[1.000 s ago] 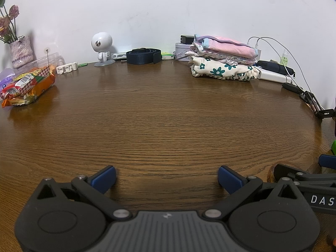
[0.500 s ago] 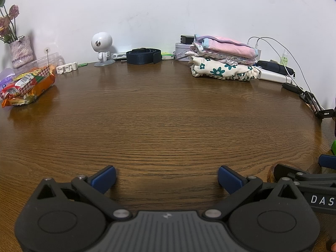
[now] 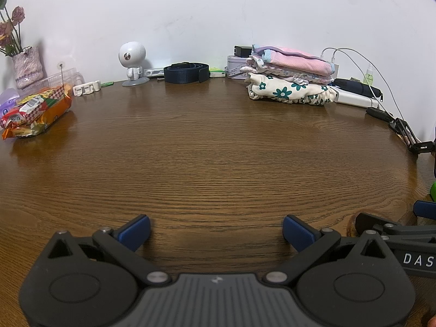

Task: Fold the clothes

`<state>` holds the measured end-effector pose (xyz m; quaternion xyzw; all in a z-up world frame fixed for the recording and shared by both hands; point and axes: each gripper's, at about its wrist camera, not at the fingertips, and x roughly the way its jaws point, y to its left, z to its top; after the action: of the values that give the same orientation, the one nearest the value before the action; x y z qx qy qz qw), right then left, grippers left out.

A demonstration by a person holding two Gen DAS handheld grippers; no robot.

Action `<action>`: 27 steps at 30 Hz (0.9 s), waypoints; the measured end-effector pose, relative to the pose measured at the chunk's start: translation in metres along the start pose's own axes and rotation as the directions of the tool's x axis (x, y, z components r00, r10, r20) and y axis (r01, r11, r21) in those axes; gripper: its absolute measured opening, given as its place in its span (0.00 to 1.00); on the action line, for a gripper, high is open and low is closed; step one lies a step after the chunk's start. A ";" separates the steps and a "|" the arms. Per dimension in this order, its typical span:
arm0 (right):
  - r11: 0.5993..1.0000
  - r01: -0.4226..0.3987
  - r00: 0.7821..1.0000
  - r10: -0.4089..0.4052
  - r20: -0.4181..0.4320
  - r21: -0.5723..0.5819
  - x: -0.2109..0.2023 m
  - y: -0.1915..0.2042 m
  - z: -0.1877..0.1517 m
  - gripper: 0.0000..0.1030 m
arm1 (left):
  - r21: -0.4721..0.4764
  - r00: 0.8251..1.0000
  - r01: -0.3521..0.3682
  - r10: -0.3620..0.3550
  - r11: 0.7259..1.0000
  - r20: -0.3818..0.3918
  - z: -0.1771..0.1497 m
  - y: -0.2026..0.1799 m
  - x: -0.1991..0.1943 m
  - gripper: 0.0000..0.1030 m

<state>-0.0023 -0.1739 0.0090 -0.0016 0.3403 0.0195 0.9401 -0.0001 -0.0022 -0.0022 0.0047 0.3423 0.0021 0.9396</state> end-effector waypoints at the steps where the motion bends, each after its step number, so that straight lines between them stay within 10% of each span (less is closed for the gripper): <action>1: 1.000 0.000 1.000 0.000 0.000 0.000 0.000 0.000 0.000 1.00 | 0.000 1.000 0.000 0.000 1.000 0.000 0.000 0.000 0.000 1.00; 27: 1.000 0.000 1.000 0.000 0.000 0.001 -0.001 0.001 -0.001 1.00 | 0.001 1.000 0.001 -0.001 1.000 0.000 -0.001 0.001 0.001 1.00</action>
<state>-0.0034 -0.1733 0.0089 -0.0010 0.3401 0.0191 0.9402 -0.0001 -0.0009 -0.0036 0.0050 0.3425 0.0016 0.9395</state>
